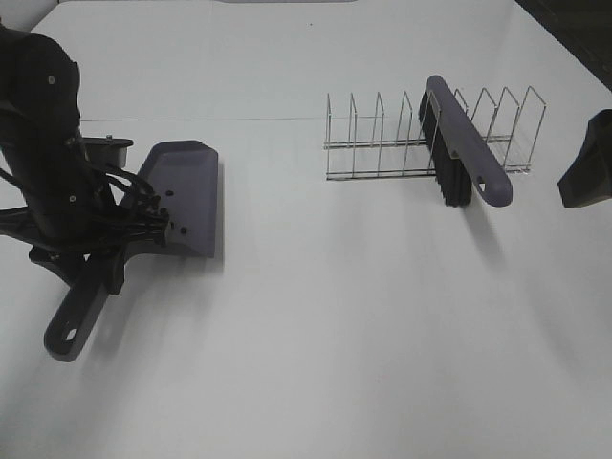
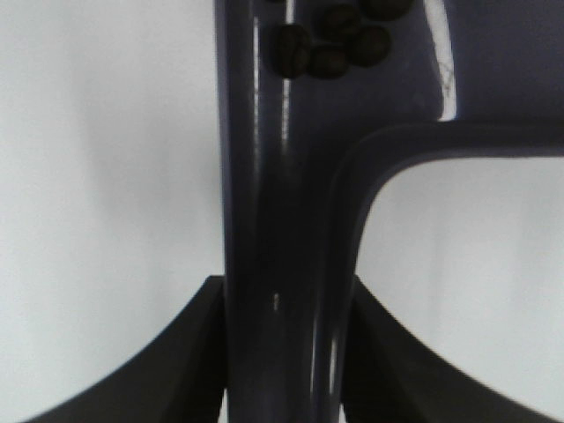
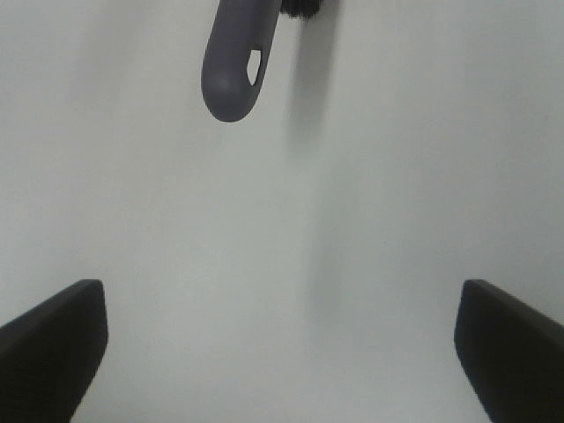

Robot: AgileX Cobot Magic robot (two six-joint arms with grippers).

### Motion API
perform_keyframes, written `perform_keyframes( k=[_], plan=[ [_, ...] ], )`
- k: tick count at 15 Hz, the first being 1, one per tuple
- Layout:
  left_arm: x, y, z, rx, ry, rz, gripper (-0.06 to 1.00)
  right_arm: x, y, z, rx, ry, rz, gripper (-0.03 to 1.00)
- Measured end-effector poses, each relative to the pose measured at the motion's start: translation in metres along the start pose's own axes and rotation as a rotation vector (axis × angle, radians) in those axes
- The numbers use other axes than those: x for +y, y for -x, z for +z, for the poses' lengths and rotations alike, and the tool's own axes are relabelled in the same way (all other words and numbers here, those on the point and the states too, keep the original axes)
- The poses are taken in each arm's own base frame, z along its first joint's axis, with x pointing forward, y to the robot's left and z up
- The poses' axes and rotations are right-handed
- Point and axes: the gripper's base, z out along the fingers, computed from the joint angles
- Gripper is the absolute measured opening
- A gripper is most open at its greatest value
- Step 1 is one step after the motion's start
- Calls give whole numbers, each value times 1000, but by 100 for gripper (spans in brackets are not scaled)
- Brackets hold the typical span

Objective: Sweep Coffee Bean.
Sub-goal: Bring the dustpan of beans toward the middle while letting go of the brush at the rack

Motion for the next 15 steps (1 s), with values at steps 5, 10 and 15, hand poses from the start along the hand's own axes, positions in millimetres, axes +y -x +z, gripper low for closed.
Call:
perform_keyframes(
  k=[5,10,15],
  plan=[
    [0,0,0,0,0,0,33,2,-8,-10,20,21,14,94],
    [0,0,0,0,0,0,33,2,-8,-10,20,21,13,94],
    [0,0,0,0,0,0,33,2,-8,-10,19,21,14,94]
  ],
)
